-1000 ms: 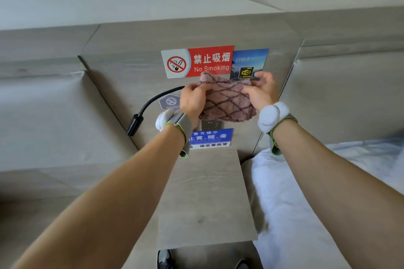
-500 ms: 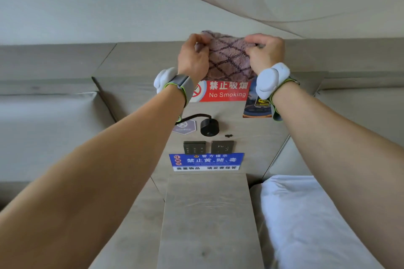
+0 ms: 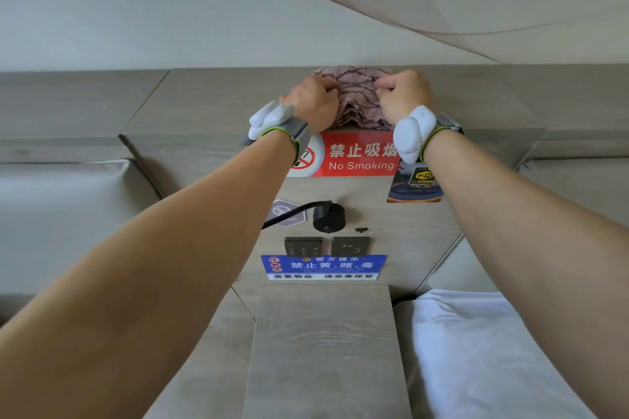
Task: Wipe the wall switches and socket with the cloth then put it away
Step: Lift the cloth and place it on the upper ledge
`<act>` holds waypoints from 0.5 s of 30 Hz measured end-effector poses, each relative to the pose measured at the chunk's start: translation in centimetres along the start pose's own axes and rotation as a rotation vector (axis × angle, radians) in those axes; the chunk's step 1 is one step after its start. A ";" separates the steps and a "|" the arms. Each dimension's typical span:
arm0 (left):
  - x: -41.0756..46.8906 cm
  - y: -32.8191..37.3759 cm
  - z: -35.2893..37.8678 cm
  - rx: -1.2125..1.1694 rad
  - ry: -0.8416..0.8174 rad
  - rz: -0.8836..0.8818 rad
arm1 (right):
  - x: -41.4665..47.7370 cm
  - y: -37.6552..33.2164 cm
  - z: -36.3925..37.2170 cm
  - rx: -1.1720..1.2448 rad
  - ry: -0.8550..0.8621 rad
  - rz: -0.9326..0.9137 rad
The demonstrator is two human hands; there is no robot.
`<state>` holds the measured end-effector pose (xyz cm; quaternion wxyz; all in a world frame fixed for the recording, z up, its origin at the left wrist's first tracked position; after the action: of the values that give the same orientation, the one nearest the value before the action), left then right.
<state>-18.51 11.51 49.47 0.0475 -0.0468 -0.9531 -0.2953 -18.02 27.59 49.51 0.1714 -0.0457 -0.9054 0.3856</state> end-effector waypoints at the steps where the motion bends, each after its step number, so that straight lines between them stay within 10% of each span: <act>1: 0.4 -0.1 -0.1 0.012 -0.012 -0.002 | 0.5 0.1 0.2 -0.009 -0.022 -0.001; 15: 1.8 -0.7 -0.2 -0.008 0.027 0.037 | 3.1 1.3 0.7 0.031 0.004 -0.050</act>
<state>-20.31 10.98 49.46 0.0659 -0.0603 -0.9502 -0.2986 -21.21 28.72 48.97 0.1837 -0.0213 -0.8999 0.3950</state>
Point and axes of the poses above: each hand's wrist, its own x-axis towards the middle knuckle, its own z-axis out of the palm, y = z × x, the point moved 4 cm from there along x, towards the middle knuckle, and after that the axes turned 4 degrees about x, right-handed, at the moved point
